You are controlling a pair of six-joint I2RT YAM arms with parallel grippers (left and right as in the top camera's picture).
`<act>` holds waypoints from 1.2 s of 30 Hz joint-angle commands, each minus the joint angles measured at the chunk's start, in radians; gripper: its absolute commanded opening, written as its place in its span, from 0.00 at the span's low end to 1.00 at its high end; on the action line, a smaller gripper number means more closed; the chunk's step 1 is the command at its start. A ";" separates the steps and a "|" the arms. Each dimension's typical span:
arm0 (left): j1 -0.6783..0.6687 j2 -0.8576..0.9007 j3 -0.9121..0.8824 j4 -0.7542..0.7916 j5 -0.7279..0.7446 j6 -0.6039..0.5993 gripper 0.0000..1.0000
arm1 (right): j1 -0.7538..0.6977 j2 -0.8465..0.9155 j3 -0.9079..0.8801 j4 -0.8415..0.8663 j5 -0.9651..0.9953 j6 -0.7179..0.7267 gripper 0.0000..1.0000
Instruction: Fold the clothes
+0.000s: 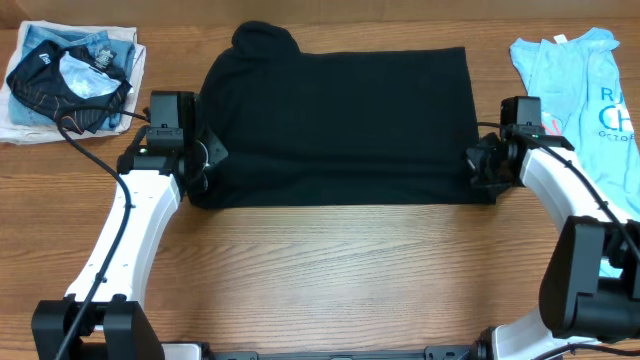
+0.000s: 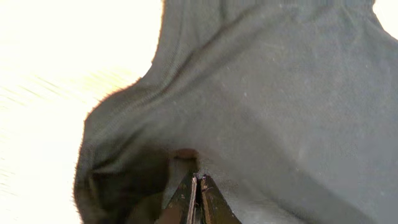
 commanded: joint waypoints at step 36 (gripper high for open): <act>0.006 0.167 0.030 0.143 -0.139 0.061 0.98 | 0.083 0.059 0.021 0.329 0.013 -0.005 0.81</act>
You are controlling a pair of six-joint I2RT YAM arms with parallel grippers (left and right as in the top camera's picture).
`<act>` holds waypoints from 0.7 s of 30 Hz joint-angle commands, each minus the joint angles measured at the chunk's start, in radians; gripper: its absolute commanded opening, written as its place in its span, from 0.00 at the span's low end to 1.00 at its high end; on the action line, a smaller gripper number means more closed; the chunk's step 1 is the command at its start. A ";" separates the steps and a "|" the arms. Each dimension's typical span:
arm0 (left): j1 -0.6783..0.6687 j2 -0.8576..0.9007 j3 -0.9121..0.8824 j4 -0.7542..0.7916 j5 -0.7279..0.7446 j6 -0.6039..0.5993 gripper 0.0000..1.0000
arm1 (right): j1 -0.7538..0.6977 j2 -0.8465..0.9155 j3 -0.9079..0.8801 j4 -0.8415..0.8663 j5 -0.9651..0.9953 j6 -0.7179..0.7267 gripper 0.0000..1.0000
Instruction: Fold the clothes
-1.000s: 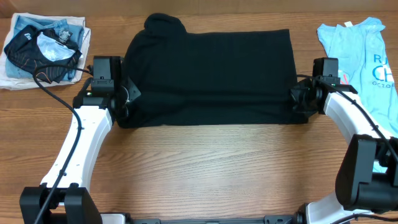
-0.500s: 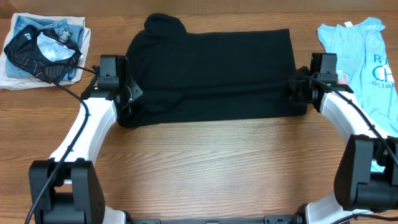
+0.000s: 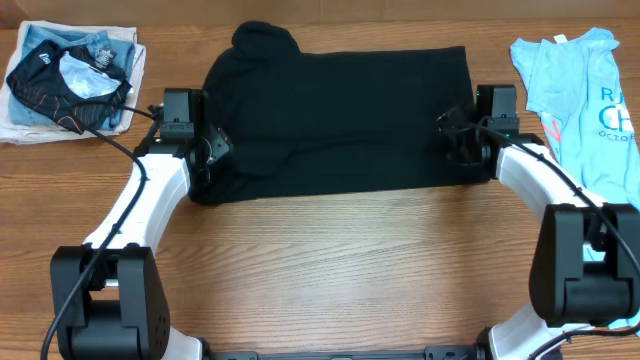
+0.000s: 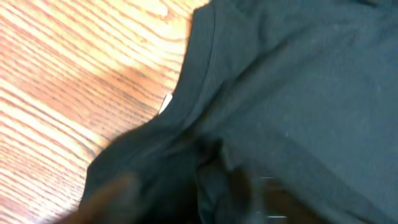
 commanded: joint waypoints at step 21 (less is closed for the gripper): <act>0.006 -0.017 0.266 -0.562 0.013 0.064 0.34 | 0.132 -0.137 0.174 -0.317 -0.288 -0.163 0.43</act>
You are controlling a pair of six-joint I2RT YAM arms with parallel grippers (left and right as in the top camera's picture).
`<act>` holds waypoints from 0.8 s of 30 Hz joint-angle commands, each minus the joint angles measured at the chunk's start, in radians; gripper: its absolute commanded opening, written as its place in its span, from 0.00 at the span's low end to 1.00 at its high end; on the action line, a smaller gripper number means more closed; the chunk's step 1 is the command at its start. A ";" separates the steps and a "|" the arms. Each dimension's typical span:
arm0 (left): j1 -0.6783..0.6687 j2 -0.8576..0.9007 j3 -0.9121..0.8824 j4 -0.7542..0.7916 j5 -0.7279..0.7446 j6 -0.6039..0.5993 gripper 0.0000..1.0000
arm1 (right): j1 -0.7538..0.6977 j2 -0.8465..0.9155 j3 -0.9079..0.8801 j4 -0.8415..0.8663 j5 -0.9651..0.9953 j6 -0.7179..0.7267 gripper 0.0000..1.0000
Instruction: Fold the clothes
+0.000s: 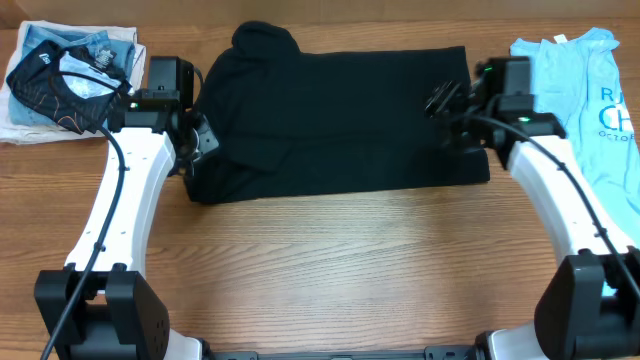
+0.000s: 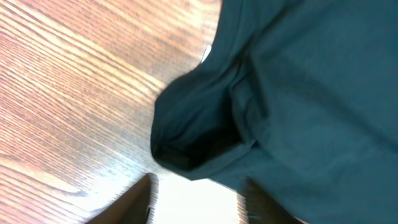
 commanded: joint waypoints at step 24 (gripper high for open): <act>0.017 0.302 -0.074 0.208 0.031 0.099 0.04 | 0.008 0.183 0.007 -0.229 0.349 -0.094 0.18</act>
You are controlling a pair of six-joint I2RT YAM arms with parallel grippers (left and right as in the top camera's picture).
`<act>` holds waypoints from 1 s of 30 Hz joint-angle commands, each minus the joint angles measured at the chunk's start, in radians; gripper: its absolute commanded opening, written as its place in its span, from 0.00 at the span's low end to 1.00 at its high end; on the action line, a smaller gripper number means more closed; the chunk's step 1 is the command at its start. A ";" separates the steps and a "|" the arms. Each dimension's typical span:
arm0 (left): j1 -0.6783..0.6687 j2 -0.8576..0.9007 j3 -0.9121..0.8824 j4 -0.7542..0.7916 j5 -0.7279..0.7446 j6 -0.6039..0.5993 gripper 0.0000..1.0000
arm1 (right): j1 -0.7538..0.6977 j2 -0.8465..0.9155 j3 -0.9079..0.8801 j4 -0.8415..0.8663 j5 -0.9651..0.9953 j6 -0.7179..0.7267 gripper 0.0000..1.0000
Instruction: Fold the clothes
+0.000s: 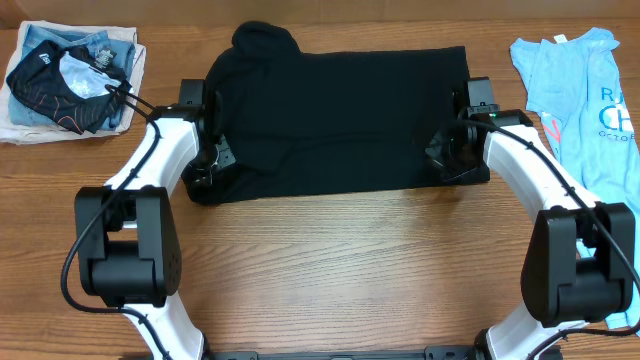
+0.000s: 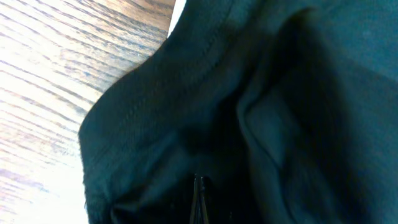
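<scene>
A black garment (image 1: 340, 115) lies spread flat across the middle of the table, with a bunched lump at its back left. My left gripper (image 1: 207, 160) sits low on the garment's left front edge. In the left wrist view its fingers (image 2: 200, 186) are pressed together, with dark folded fabric (image 2: 186, 93) all around them. My right gripper (image 1: 447, 155) rests on the garment's right front edge. Its fingers are hidden under the wrist from above.
A light blue T-shirt (image 1: 590, 100) lies flat at the far right of the wooden table (image 1: 330, 270). A pile of folded clothes (image 1: 70, 75) sits at the back left corner. Both arms reach in from the front edge.
The left fingers were apart above the garment's left fold. They are now together and lower, among the fabric. The right gripper has moved from the back right part to the right front edge.
Both grippers were first at the garment's front corners, the left one shut on fabric. Then they were farther back and the front edge lay farther back too. Then the left fingers stood apart. Now both grippers are down at the garment's sides.
</scene>
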 commanded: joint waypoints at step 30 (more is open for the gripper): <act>0.151 0.086 -0.004 0.095 -0.116 0.018 0.04 | -0.109 0.164 0.006 -0.034 0.133 -0.065 0.18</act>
